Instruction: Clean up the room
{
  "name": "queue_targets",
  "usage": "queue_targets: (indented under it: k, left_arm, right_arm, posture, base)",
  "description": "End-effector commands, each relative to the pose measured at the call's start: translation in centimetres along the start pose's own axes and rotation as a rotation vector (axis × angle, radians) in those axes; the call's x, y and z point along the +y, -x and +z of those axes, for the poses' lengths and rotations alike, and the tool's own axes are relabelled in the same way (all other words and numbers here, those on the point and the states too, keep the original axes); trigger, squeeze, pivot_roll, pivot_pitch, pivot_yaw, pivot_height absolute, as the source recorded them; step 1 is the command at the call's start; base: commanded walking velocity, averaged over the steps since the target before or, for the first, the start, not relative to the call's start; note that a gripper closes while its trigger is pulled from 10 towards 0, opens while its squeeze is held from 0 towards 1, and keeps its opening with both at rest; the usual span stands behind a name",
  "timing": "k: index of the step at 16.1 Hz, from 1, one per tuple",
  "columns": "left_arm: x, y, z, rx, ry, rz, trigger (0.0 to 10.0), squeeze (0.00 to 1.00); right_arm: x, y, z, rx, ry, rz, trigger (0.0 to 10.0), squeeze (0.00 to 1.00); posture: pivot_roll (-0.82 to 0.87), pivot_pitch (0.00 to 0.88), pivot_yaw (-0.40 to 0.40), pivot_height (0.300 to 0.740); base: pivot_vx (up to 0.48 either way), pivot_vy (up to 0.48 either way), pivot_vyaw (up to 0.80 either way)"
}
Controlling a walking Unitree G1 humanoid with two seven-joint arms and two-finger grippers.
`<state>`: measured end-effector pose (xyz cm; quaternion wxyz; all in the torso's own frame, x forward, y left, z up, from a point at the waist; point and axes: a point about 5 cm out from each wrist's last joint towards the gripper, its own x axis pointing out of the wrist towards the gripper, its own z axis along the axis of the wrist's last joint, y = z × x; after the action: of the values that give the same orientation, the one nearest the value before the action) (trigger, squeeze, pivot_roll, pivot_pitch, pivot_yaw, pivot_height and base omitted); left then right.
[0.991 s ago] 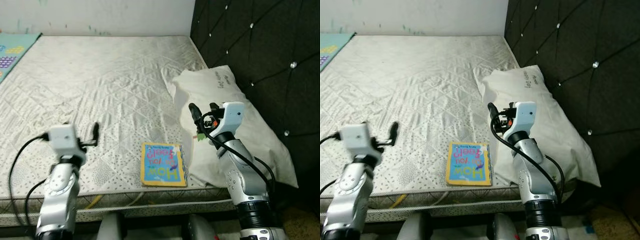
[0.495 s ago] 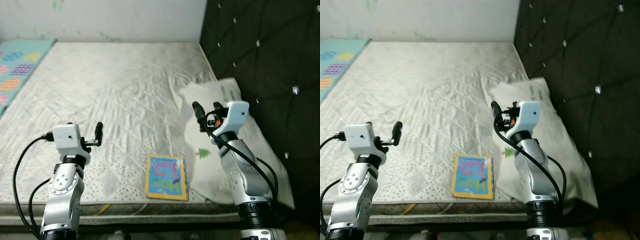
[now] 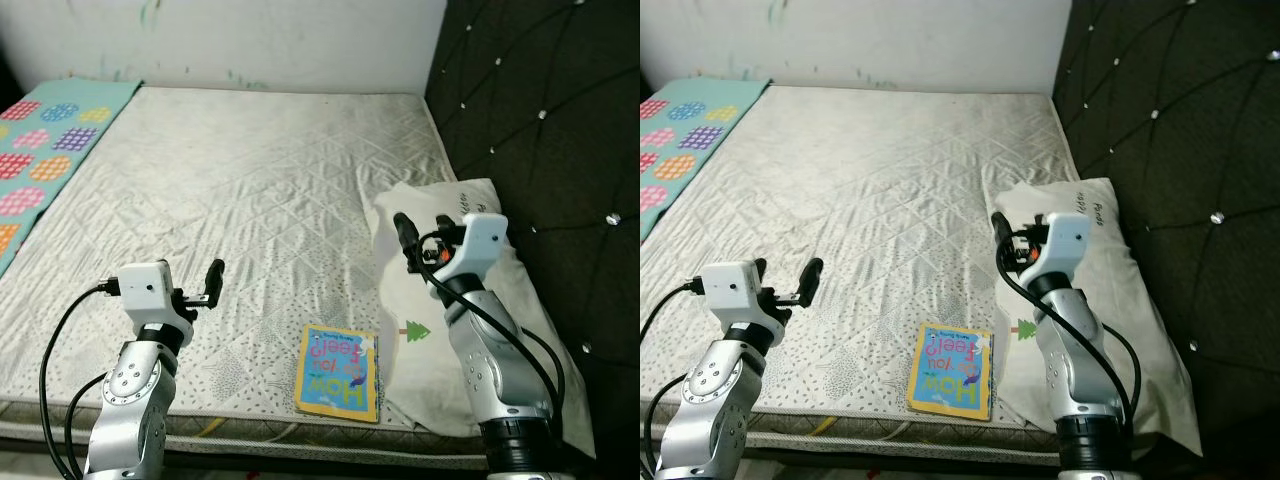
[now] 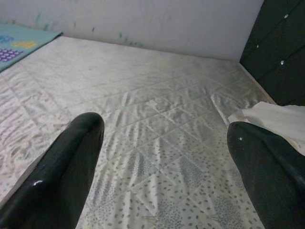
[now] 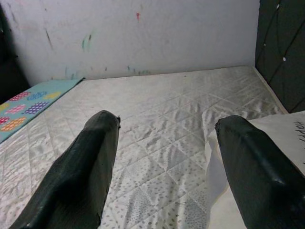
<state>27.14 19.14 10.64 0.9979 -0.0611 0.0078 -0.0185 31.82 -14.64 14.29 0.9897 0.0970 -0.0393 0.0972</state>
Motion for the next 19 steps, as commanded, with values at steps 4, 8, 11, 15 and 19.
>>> queue_targets:
  k: [4, 8, 11, 15, 19]
  left_arm:
    - [-0.88, 0.27, 0.25, 0.006, 0.025, -0.054, 10.0, 0.00]
    - [-1.02, 0.45, 0.36, 0.016, 0.037, -0.054, 10.0, 0.00]
    - [-1.10, 0.42, 0.50, 0.014, 0.040, -0.052, 10.0, 0.00]
    - [-1.10, 0.42, 0.50, 0.014, 0.040, -0.052, 10.0, 0.00]
    - [-1.10, 0.42, 0.50, 0.014, 0.040, -0.052, 10.0, 0.00]
  right_arm:
    - [-0.38, 0.84, -0.13, 0.007, 0.028, -0.031, 10.0, 0.00]
    - [-0.91, 0.64, 0.10, 0.006, 0.048, -0.043, 10.0, 0.00]
    - [-0.90, 0.57, 0.15, 0.006, 0.053, -0.042, 10.0, 0.00]
    - [-0.90, 0.57, 0.15, 0.006, 0.053, -0.042, 10.0, 0.00]
    - [-0.90, 0.57, 0.15, 0.006, 0.053, -0.042, 10.0, 0.00]
  posture:
    - [-0.10, 0.000, 0.000, 0.740]
    - [-0.10, 0.000, -0.003, 0.740]
    - [-0.10, 0.000, -0.009, 0.740]
    - [-0.10, 0.000, -0.009, 0.740]
    - [-0.10, 0.000, -0.009, 0.740]
  base:
    - [0.000, 0.000, 0.00]
    - [0.000, 0.270, 0.00]
    - [0.000, 0.296, 0.00]
    - [0.000, 0.296, 0.00]
    - [0.000, 0.296, 0.00]
